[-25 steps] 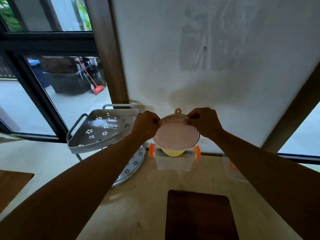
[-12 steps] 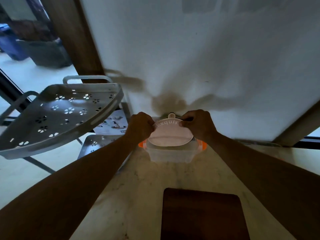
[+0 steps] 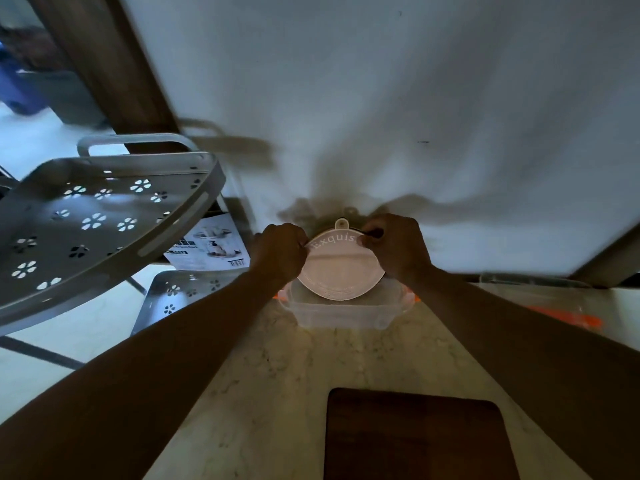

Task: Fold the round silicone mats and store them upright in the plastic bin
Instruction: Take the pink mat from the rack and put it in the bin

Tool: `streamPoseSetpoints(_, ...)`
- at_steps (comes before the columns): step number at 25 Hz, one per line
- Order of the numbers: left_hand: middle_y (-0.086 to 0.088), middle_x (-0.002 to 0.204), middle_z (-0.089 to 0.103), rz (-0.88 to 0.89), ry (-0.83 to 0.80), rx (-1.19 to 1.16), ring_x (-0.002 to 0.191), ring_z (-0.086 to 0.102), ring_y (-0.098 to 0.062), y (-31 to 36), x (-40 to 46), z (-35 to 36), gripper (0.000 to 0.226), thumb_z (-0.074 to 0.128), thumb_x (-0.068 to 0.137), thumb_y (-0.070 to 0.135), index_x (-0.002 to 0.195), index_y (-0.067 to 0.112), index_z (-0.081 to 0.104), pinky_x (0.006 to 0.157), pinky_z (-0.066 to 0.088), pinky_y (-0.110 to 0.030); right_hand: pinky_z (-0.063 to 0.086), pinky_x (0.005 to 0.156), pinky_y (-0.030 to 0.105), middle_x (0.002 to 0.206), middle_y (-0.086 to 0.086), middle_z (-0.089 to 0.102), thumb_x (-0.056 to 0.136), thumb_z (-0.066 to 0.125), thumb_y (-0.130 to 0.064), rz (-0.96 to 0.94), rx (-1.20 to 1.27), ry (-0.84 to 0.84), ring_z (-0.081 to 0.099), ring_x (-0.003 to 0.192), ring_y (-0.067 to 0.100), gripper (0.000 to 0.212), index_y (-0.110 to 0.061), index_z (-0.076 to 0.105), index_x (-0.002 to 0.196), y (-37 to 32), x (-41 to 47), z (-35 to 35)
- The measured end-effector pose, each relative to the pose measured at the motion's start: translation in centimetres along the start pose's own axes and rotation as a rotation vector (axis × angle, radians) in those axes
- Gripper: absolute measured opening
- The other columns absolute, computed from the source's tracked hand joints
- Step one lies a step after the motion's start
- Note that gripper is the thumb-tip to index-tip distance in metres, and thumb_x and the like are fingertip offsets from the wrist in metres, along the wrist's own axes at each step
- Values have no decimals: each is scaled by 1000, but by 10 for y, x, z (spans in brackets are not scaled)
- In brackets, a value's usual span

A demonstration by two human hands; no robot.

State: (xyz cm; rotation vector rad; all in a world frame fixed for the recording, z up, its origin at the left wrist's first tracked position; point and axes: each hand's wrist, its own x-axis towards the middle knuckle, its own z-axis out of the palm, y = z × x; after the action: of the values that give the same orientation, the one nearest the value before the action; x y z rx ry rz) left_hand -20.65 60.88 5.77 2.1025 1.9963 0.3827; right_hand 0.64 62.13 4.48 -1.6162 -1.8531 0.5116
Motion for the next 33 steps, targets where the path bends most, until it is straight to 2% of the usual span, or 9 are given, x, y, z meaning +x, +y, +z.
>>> streamPoseSetpoints(2, -6, 95, 74, 1, 36, -42, 93, 64, -28, 0, 4, 2, 11, 64, 85, 20, 89, 19, 75, 89, 50, -45, 52, 76, 36, 87, -1, 73, 79, 76, -28, -53, -19, 31, 64, 78, 16, 13, -22, 76, 90, 2, 0, 0)
streamPoseSetpoints(6, -3, 97, 75, 9, 93, -132, 93, 64, -25, -3, 11, 2, 10, 67, 85, 21, 92, 20, 75, 89, 50, -46, 52, 76, 35, 89, -2, 72, 80, 75, -28, -60, -1, 53, 64, 79, 14, 12, -22, 75, 91, 1, 2, -3)
streamPoseSetpoints(10, -2, 97, 75, 32, 97, -117, 94, 64, -25, -4, 9, 5, 11, 66, 86, 21, 93, 19, 75, 88, 50, -46, 50, 76, 31, 91, -2, 72, 83, 73, -27, -64, -57, 25, 63, 81, 15, 12, -21, 75, 93, 1, 4, 0)
streamPoseSetpoints(16, -2, 105, 73, 30, 121, -60, 102, 55, -29, -6, 12, 16, 20, 62, 85, 18, 103, 20, 72, 88, 47, -43, 50, 81, 34, 97, 5, 69, 83, 70, -21, -95, -83, 33, 64, 87, 20, 18, -13, 72, 100, 10, 1, 2)
streamPoseSetpoints(20, -3, 105, 72, 59, 111, -45, 103, 54, -29, -6, 14, 21, 22, 64, 84, 23, 104, 20, 71, 86, 47, -44, 46, 77, 33, 92, 5, 63, 81, 71, -25, -148, -143, 63, 58, 86, 22, 19, -10, 68, 92, 17, 0, 1)
streamPoseSetpoints(24, -4, 109, 68, 105, 150, -150, 106, 52, -29, -10, 11, 26, 36, 69, 83, 24, 118, 18, 63, 87, 45, -42, 48, 77, 36, 95, 6, 62, 77, 74, -33, -154, -233, 34, 57, 89, 24, 26, -11, 70, 90, 21, -1, 2)
streamPoseSetpoints(27, -5, 111, 63, 133, 145, -191, 102, 50, -28, -12, 12, 31, 34, 73, 81, 27, 113, 17, 65, 84, 41, -39, 49, 79, 41, 101, 7, 62, 76, 76, -31, -145, -234, 35, 58, 93, 26, 27, -11, 70, 93, 22, -2, 7)
streamPoseSetpoints(33, -5, 113, 62, 130, 101, -183, 106, 51, -28, -7, 18, 28, 22, 73, 82, 25, 103, 17, 68, 90, 45, -50, 48, 82, 45, 104, 8, 62, 80, 75, -26, -172, -250, 20, 58, 97, 29, 23, -11, 68, 95, 22, -6, 6)
